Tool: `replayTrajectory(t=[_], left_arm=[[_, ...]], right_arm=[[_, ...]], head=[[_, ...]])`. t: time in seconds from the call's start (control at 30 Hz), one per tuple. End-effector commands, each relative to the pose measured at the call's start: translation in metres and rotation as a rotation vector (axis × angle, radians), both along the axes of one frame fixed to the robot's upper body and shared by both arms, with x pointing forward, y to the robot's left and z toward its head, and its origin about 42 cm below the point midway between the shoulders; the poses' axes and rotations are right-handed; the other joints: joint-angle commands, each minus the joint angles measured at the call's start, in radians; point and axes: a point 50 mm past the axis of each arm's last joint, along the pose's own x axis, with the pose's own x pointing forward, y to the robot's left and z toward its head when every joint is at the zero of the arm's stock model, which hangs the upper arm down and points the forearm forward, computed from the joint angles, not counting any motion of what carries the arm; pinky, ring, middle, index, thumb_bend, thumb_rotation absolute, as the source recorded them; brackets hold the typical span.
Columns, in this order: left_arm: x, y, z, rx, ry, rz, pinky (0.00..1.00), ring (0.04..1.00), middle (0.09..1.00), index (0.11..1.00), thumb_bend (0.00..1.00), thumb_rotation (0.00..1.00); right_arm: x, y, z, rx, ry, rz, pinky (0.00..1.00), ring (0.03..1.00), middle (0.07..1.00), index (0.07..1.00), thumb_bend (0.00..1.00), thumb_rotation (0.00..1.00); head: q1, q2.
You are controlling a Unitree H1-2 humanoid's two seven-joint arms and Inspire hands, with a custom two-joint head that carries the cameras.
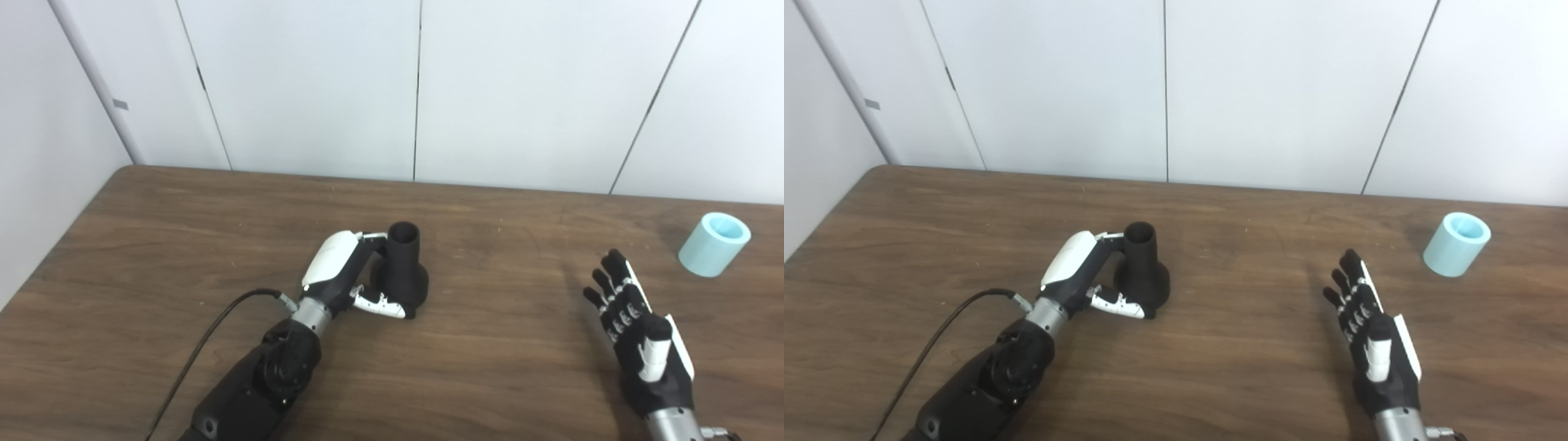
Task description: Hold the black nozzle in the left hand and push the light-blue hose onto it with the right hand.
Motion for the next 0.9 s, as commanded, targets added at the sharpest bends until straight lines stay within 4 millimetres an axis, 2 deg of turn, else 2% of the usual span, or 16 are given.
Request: replayTrajectory(t=[0.0,0.13,0.37,0.53,0.7,0.77,0.83,0.87], left_arm=[[-0.048,-0.027,-0.061,0.001,0.316,-0.166,0.88,0.682,0.543,0.451,0.52,0.0],[-0.05,-0.031,-0.062,-0.004,0.305,-0.203,0.88,0.679,0.544,0.45,0.52,0.0],[-0.053,-0.042,-0.065,-0.03,0.354,-0.3,0.96,0.726,0.547,0.447,0.51,0.0],[-0.055,-0.045,-0.067,-0.04,0.37,-0.33,0.97,0.739,0.548,0.448,0.51,0.0],[-0.06,-0.047,-0.064,-0.012,0.347,-0.351,0.94,0.739,0.551,0.447,0.51,0.0],[-0.063,-0.049,-0.063,0.008,0.334,-0.367,0.93,0.739,0.507,0.474,0.52,0.0],[-0.065,-0.05,-0.063,0.022,0.327,-0.378,0.93,0.74,0.542,0.453,0.52,0.0],[-0.066,-0.051,-0.062,0.035,0.321,-0.386,0.93,0.741,0.546,0.45,0.52,0.0]], right_arm=[[0.002,0.004,0.018,-0.002,-0.078,0.001,0.94,0.995,1.0,1.0,0.8,1.0],[0.002,0.005,0.018,-0.004,-0.079,-0.001,0.94,0.994,1.0,1.0,0.8,1.0],[0.003,0.009,0.02,-0.006,-0.081,-0.001,0.94,0.992,1.0,1.0,0.8,1.0],[0.002,0.011,0.021,-0.005,-0.082,-0.002,0.94,0.993,1.0,1.0,0.8,1.0],[0.005,0.019,0.024,-0.003,-0.087,0.0,0.94,0.994,1.0,1.0,0.8,1.0],[0.005,0.023,0.025,-0.002,-0.087,0.001,0.94,0.994,1.0,1.0,0.79,1.0],[0.005,0.025,0.026,-0.002,-0.088,0.0,0.94,0.994,1.0,1.0,0.78,1.0],[0.005,0.027,0.027,-0.002,-0.089,0.0,0.94,0.994,1.0,1.0,0.78,1.0]], head=[[0.001,0.001],[-0.013,0.007],[-0.024,0.011],[-0.035,0.015],[-0.102,0.037],[-0.128,0.043],[-0.128,0.043],[-0.151,0.047]])
